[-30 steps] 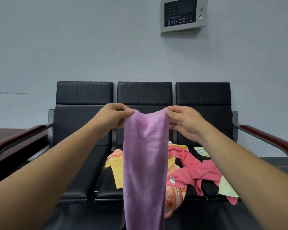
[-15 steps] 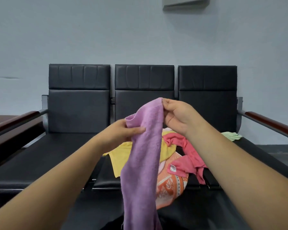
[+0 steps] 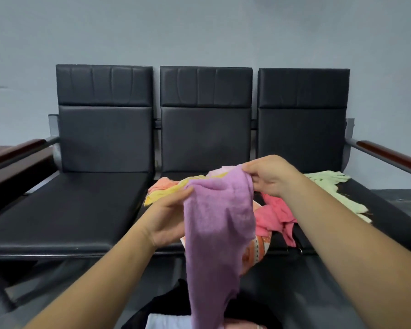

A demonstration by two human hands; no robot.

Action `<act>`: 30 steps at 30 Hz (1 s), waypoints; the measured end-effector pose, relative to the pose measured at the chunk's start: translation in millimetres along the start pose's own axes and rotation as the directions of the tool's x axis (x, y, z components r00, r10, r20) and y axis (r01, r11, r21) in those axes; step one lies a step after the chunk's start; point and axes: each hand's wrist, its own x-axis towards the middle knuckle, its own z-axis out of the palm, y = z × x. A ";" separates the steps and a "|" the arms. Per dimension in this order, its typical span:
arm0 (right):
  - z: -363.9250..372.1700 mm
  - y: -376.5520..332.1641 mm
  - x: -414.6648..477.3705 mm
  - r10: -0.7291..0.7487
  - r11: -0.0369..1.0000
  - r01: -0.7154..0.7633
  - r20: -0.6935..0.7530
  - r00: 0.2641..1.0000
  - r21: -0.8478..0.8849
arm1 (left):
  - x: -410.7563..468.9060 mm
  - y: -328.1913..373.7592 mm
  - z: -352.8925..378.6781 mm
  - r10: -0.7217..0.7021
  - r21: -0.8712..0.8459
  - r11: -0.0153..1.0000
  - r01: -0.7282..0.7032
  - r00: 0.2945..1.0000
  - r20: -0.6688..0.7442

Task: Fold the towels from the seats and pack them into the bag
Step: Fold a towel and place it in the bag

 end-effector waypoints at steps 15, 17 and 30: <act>20.5 100.8 -26.0 0.047 0.981 -0.108 0.339 0.940 0.163 | 20.0 -14.9 -41.2 0.187 -0.291 0.917 -0.274 0.937 -0.294; 21.2 93.5 -25.2 0.003 0.947 -0.097 0.296 0.955 0.306 | 19.3 -11.0 -46.3 0.131 -0.134 0.974 -0.183 0.936 -0.326; 11.1 84.9 -19.0 0.174 0.892 -0.288 0.324 0.930 0.348 | 8.9 -49.1 -23.6 -0.178 0.045 0.981 0.189 0.967 -0.185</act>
